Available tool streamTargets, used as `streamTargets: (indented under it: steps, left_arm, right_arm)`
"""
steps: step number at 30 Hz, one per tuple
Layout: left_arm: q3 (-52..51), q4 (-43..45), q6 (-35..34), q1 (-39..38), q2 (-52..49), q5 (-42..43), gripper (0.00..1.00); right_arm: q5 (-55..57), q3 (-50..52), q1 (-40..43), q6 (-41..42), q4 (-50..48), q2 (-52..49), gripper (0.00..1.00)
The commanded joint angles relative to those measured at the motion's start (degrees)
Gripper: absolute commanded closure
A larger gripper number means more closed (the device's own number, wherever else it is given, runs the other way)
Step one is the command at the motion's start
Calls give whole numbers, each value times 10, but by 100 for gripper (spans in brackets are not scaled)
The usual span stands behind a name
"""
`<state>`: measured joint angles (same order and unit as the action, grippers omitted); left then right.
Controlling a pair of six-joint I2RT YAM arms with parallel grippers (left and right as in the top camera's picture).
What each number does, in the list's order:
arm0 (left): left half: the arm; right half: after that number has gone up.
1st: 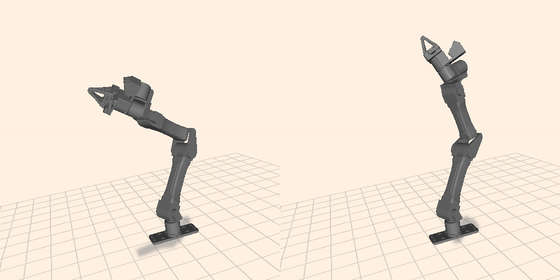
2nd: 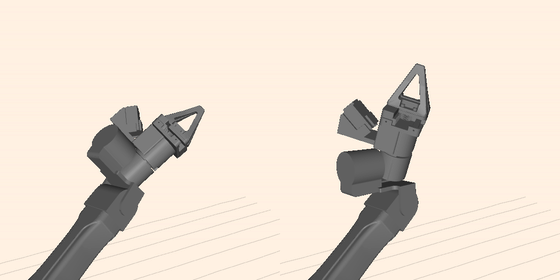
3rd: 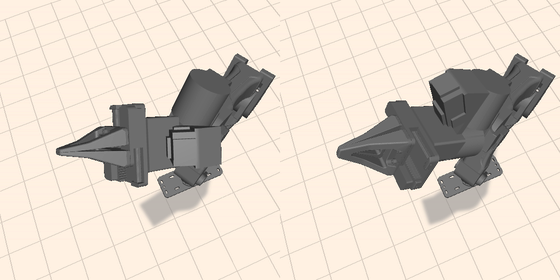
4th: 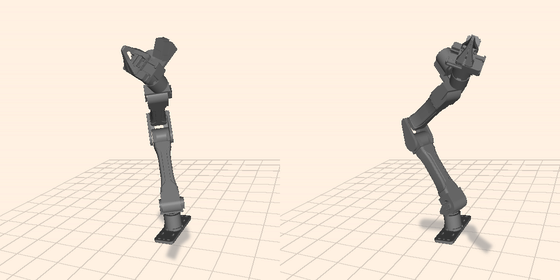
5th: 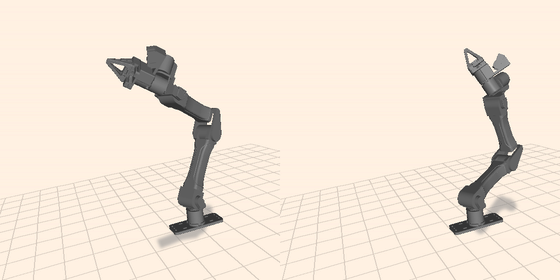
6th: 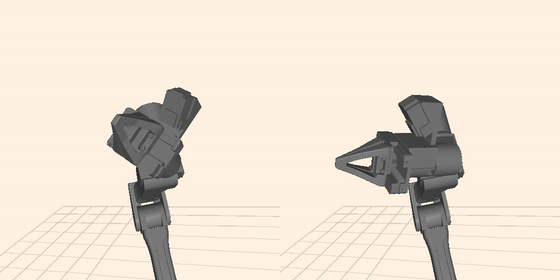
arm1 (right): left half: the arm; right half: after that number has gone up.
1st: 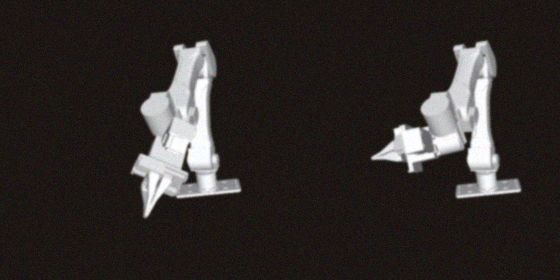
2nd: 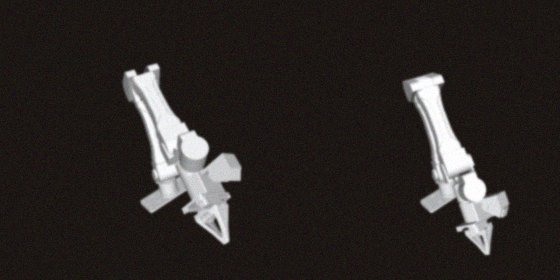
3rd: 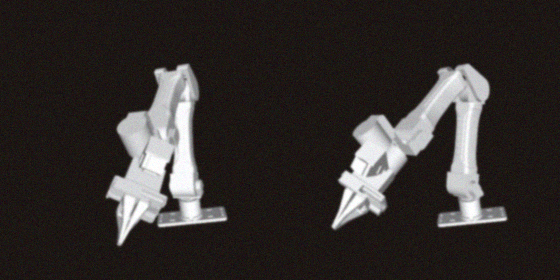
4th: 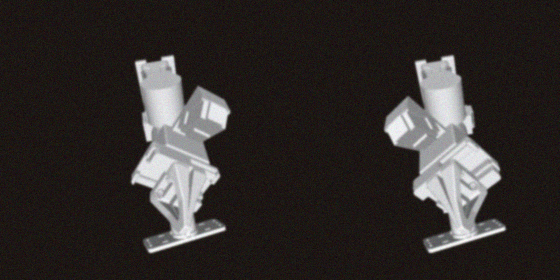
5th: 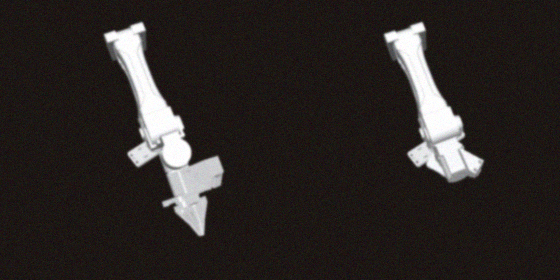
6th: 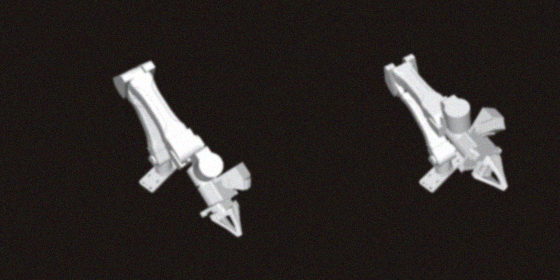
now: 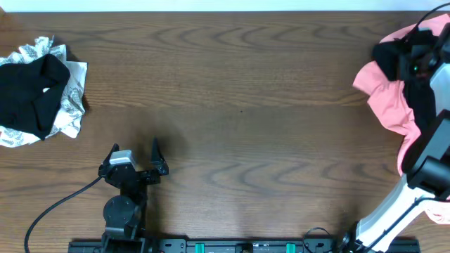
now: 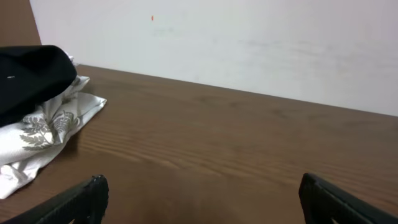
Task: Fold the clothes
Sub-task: 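Pinch the black garment's edge with the right gripper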
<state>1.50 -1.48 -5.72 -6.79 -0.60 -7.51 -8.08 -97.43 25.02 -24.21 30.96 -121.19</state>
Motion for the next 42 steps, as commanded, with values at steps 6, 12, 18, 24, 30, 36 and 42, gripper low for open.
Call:
streamTargets:
  steps: [6,12,18,24,30,36,42]
  left_arm:
    - [-13,-19,8,3,3,-7,2]
    - [-13,-19,8,3,3,-7,2]
    - [-13,-19,8,3,3,-7,2]
    - [-13,-19,8,3,3,-7,2]
    - [-13,-19,8,3,3,-7,2]
    - [-13,-19,8,3,3,-7,2]
    - [-13,-19,8,3,3,-7,2]
  right_arm:
    - [-3,-1,0,15,7,36,99]
    - [-3,-1,0,15,11,36,83]
    - [-3,-1,0,14,11,36,80]
    - [-3,-1,0,15,12,35,80]
    - [-39,1,0,15,21,29,76]
    - [-50,1,-4,15,66,29,69]
    - [-48,2,-5,14,129,29,64]
